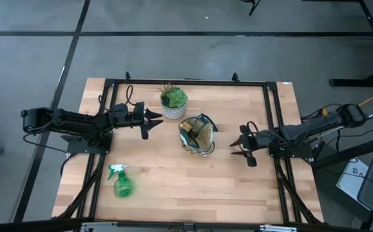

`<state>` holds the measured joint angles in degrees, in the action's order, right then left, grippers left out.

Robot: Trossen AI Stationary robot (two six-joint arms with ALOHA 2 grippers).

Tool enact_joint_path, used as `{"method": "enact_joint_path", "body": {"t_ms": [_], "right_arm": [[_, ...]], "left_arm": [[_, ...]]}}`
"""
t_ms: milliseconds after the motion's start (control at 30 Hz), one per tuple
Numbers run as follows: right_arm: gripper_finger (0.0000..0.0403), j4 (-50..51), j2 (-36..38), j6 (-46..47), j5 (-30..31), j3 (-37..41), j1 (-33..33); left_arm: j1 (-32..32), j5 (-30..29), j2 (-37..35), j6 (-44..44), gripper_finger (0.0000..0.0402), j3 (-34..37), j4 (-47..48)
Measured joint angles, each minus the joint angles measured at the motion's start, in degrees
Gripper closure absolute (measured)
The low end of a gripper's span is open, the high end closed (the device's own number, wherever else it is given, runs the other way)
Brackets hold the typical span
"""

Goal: Pick & Place Garden tools in Gardening bag
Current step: Put the spray bottle into the gardening bag

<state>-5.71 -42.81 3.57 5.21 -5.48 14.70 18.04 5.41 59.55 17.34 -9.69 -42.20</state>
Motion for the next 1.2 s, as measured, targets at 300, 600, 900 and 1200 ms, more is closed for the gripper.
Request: {"method": "enact_joint_path", "body": {"t_ms": [300, 600, 900, 1200], "right_arm": [[0.0233, -7.5, 1.6, -0.7, -2.1, 5.0, -0.1], [0.0233, -7.0, 7.1, -3.2, -17.8, 5.0, -3.3], [0.0233, -4.9, 12.3, -4.0, -20.9, 4.9, -6.6], [0.0233, -4.7, 12.4, 1.9, -20.9, 4.9, -6.9]], "left_arm": [[0.0, -4.4, 0.0, 0.1, 0.0253, 0.0, -0.5], [0.0, -4.8, 0.0, -0.1, 0.0253, 0.0, -0.5], [0.0, -4.2, 0.0, -1.9, 0.0253, -0.4, 0.1], [-4.2, -2.6, 0.0, -9.4, 0.0254, -10.1, 13.7]]}}
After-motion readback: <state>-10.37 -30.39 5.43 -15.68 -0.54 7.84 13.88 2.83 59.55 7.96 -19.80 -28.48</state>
